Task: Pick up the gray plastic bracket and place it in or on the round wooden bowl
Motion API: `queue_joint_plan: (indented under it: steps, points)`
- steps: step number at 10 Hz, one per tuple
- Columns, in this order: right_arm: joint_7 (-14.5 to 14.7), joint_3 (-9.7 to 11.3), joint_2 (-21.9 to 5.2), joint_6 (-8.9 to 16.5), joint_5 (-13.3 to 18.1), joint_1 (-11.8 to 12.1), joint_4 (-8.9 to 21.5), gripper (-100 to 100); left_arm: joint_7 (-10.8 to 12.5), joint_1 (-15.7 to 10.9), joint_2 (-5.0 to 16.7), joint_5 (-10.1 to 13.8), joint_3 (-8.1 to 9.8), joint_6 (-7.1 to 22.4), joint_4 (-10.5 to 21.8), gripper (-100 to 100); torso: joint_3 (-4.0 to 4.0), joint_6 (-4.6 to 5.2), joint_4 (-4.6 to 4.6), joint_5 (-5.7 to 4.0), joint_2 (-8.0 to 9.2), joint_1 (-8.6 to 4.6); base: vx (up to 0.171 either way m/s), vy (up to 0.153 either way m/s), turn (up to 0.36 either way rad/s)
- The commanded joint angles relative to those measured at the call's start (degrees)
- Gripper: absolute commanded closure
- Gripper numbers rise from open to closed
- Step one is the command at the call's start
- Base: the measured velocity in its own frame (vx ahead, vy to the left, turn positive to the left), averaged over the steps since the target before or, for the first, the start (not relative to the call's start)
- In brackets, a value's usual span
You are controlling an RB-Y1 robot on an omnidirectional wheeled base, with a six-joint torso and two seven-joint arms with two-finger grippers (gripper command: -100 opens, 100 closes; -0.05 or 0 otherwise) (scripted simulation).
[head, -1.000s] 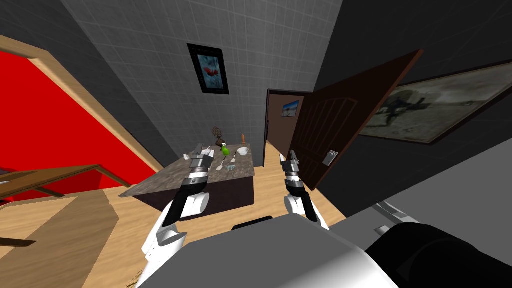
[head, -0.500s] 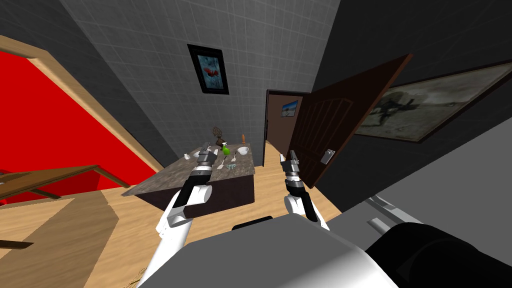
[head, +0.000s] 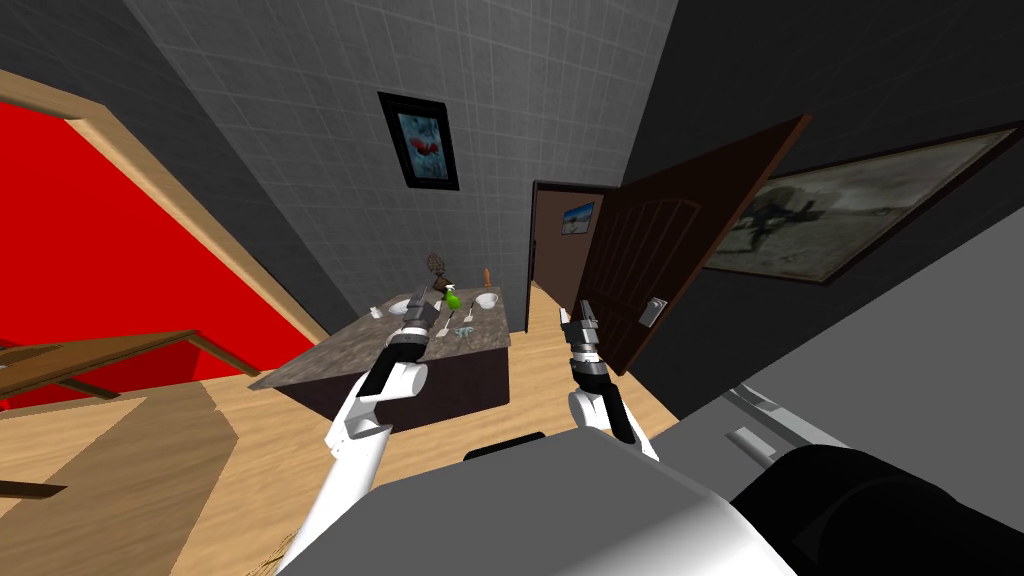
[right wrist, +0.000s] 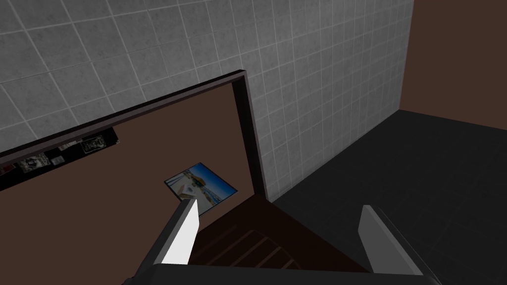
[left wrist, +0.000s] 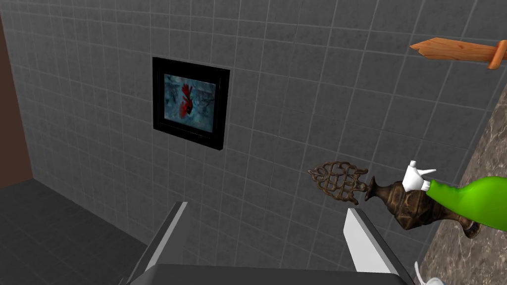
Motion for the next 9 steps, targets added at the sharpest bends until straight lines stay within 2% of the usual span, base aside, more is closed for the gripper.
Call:
queue_joint_plan:
  steps: [1, 2, 3, 4, 6, 7, 9]
  points:
    - [0.0, 0.0, 0.0, 0.0, 0.0, 0.0, 0.0, 0, 0.7, -2.72, 0.12, 0.8, 0.27, 2.86, 2.46, -100, 0.0, 0.0, 0.0, 0.0, 0.0, 0.0, -0.023, 0.018, -0.01]
    - [0.0, 0.0, 0.0, 0.0, 0.0, 0.0, 0.0, 0, 0.7, -2.72, 0.12, 0.8, 0.27, 4.62, 2.46, -100, 0.0, 0.01, 0.0, 0.0, 0.0, 0.02, -0.026, 0.02, -0.016]
    - [0.0, 0.0, 0.0, 0.0, 0.0, 0.0, 0.0, 0, 0.7, -2.72, 0.12, 0.8, 0.27, 4.84, 2.46, -100, 0.0, 0.0, 0.0, 0.01, 0.01, 0.03, -0.014, 0.008, 0.0]
    - [0.0, 0.0, 0.0, 0.0, 0.0, 0.0, 0.0, 0, 1.38, -5.29, 0.24, 1.58, 0.53, 6.9, 4.88, -100, 0.0, -0.01, 0.0, 0.0, 0.0, 0.0, -0.021, 0.016, -0.002]
    - [0.0, 0.0, 0.0, 0.0, 0.0, 0.0, 0.0, 0, 1.38, -5.32, 0.24, 1.58, 0.53, 9.24, 4.88, -100, 0.0, 0.0, 0.0, 0.0, 0.01, 0.01, -0.019, 0.012, -0.007]
    - [0.0, 0.0, 0.0, 0.0, 0.0, 0.0, 0.0, 0, 2.04, -7.77, 0.33, 2.32, 0.77, 11.19, 7.4, -100, 0.0, -0.01, 0.0, 0.0, 0.0, -0.01, -0.021, 0.016, -0.001]
    - [0.0, 0.0, 0.0, 0.0, 0.0, 0.0, 0.0, 0, 2.04, -7.92, 0.33, 2.32, 0.77, 13.73, 7.4, -100, 0.0, 0.0, 0.0, 0.0, -0.01, 0.01, -0.013, 0.01, -0.005]
